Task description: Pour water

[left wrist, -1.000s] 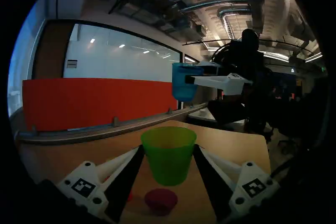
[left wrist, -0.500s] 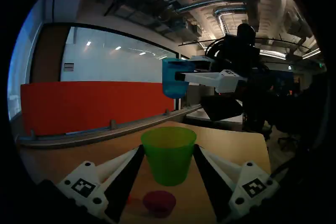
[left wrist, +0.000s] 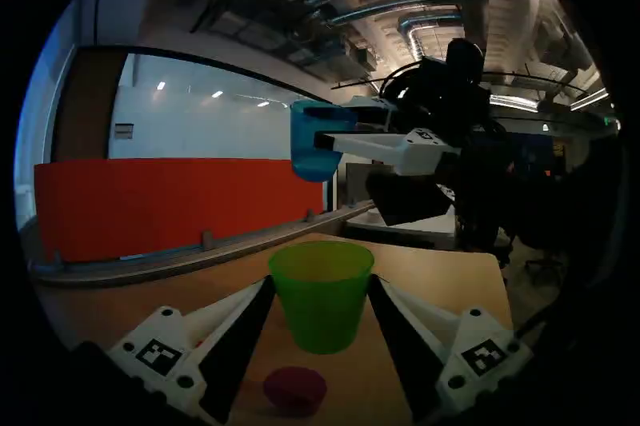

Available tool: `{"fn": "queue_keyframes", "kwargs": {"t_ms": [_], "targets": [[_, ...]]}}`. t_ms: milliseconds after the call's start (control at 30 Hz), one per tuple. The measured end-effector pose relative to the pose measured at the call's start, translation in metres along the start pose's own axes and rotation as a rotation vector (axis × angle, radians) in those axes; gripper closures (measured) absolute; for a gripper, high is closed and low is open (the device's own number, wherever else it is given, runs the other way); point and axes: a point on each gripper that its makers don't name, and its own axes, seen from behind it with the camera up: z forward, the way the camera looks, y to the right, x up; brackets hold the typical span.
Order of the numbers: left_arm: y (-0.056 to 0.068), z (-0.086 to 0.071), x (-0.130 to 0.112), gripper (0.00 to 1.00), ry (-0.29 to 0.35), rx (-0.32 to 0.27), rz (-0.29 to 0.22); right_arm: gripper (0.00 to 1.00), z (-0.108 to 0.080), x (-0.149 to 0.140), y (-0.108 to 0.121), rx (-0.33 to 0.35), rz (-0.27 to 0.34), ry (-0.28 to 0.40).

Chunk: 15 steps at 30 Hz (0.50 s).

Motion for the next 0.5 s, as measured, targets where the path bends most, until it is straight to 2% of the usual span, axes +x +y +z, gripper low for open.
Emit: {"fn": "queue_keyframes", "kwargs": {"t_ms": [500], "targets": [[0.0067,0.0041,0.0005,0.16,-0.003,-0.019,0.004,0.10,0.0032,0.0061,-0.0041,0.004,-0.112,0.002]]}}
